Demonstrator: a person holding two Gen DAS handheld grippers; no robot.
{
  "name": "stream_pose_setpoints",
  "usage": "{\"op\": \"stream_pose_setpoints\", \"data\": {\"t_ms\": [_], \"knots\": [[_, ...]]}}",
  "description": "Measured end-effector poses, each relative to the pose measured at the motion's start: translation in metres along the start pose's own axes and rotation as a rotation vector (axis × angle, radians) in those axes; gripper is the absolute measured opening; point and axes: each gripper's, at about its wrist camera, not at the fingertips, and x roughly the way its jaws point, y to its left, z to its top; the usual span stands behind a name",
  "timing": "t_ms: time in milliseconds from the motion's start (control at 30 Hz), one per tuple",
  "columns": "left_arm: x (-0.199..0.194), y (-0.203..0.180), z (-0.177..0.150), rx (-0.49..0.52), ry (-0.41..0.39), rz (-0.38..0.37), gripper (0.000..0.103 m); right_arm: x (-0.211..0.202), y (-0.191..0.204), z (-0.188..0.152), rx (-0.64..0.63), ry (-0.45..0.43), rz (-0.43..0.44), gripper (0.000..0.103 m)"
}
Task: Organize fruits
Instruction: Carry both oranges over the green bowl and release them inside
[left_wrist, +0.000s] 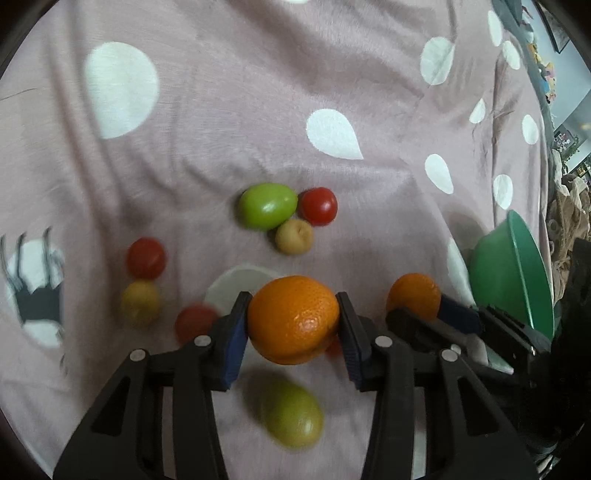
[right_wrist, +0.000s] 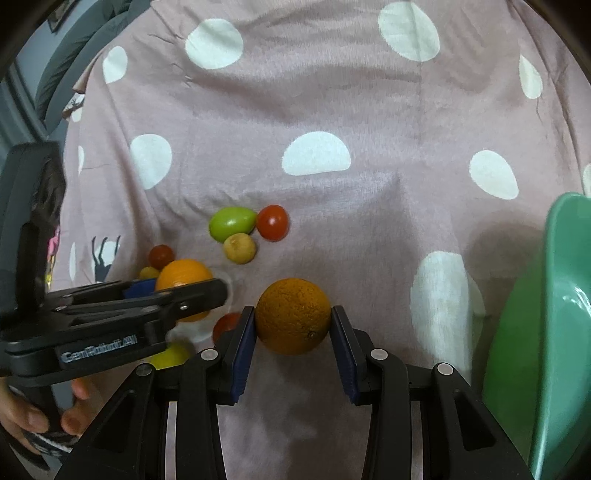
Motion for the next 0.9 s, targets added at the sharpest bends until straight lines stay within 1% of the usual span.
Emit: {"op": "stream_pose_setpoints", "data": {"t_ms": [133, 233, 333, 467, 667, 767, 900], "knots": [[-0.028, 0.005, -0.026, -0.011, -0.027, -0.016, 0.045, -0.013, 0.008, -0.012, -0.001, -0.019, 0.008, 0.041], [-0.047, 0.005, -0.044, -0.004, -0.058, 0.005, 0.045, -0.026, 0.016, -0.024, -0.011, -0.036, 0.012, 0.041], [-0.065, 0.006, -0.059, -0.006, -0.079, 0.007, 0.045, -0.043, 0.025, -0.034, -0.04, -0.065, -0.005, 0.041], [-0.074, -0.004, -0.073, -0.005, -0.1, 0.007, 0.045, -0.067, 0.034, -0.047, -0.078, -0.108, -0.04, 0.041], [-0.089, -0.027, -0.085, 0.03, -0.112, -0.014, 0.045, -0.094, 0.034, -0.059, -0.096, -0.167, -0.077, 0.041], [-0.091, -0.043, -0.083, 0.057, -0.111, -0.031, 0.045, -0.104, 0.03, -0.063, -0.09, -0.19, -0.092, 0.041], [-0.089, -0.069, -0.077, 0.106, -0.106, -0.066, 0.045, -0.117, 0.012, -0.068, -0.062, -0.221, -0.115, 0.041]]}}
